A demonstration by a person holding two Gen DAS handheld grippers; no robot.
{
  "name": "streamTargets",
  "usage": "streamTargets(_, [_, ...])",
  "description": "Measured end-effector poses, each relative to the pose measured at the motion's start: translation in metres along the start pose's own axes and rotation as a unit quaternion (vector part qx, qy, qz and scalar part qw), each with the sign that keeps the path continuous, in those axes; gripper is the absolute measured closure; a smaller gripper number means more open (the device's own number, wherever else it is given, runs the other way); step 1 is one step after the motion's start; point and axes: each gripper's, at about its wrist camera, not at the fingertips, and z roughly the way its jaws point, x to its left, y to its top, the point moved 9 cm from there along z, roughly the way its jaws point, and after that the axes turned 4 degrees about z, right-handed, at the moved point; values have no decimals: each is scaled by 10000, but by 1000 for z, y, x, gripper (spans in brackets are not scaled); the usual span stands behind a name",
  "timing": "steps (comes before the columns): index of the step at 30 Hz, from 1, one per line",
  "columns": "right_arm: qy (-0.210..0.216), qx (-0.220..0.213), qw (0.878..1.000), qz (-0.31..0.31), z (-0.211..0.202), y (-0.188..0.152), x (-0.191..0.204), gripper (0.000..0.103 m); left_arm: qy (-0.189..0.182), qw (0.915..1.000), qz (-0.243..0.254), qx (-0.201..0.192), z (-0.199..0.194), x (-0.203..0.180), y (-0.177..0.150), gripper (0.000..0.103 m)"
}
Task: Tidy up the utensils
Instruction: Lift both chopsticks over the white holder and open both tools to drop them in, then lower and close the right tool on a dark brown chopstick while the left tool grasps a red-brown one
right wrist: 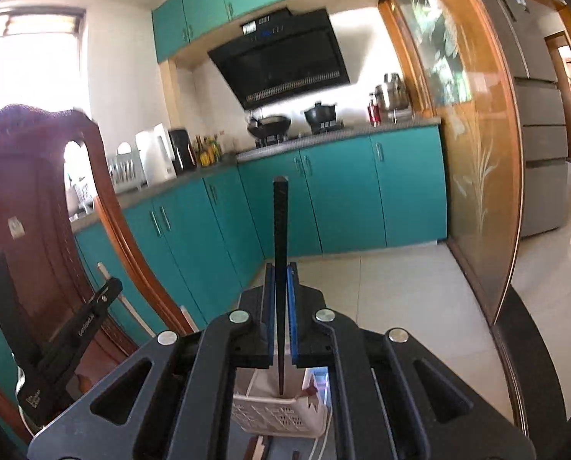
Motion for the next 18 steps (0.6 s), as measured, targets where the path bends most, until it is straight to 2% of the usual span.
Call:
streamTargets(5, [-82, 221, 9997, -105, 9, -23, 2, 96, 229, 9986, 281, 388, 28, 11, -25, 96])
streamTargets(10, [-104, -16, 9997, -200, -22, -27, 7, 82, 194, 9973, 411, 583, 29, 8, -36, 96])
streamTargets(11, [-22, -77, 9998, -206, -32, -26, 9, 81, 195, 9972, 447, 575, 26, 8, -36, 94])
streamTargets(15, [394, -91, 9982, -448, -68, -46, 18, 81, 77, 9970, 540, 552, 8, 10, -36, 73])
streamTargets(17, [590, 155, 9956, -713, -72, -75, 24, 81, 9, 9967, 613, 532, -3, 11, -38, 69])
streamTargets(18, [633, 537, 9931, -825, -64, -101, 23, 81, -12, 9964, 651, 550, -8, 12, -41, 69])
